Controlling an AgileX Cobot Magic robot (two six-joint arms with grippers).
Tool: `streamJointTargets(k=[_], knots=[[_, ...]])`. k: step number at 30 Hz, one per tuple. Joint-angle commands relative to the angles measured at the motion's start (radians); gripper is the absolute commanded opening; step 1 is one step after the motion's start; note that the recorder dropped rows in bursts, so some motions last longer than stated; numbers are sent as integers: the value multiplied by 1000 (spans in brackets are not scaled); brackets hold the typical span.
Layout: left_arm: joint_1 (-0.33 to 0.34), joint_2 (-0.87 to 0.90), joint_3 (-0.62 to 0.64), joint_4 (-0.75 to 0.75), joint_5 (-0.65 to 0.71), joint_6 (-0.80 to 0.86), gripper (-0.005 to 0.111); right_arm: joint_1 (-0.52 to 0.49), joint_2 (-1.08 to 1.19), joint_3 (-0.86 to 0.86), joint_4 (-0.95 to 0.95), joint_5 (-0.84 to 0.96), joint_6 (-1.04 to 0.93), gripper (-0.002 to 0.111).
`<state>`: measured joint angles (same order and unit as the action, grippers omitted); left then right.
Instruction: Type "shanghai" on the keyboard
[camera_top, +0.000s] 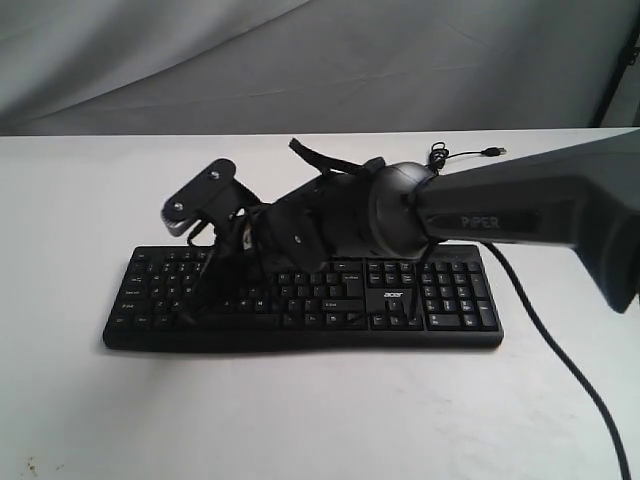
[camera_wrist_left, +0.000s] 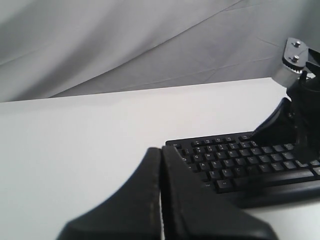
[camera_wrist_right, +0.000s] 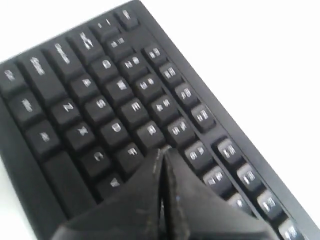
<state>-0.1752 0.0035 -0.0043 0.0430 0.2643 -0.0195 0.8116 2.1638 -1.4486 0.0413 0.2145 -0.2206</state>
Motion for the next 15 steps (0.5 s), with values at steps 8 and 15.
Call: streamJointTargets(k=[8, 15], knots=[[-4, -3, 4, 1, -5, -3, 0, 85, 181, -339, 3, 145, -10, 0], [-4, -3, 4, 1, -5, -3, 0, 96, 237, -396, 12, 154, -10, 0]])
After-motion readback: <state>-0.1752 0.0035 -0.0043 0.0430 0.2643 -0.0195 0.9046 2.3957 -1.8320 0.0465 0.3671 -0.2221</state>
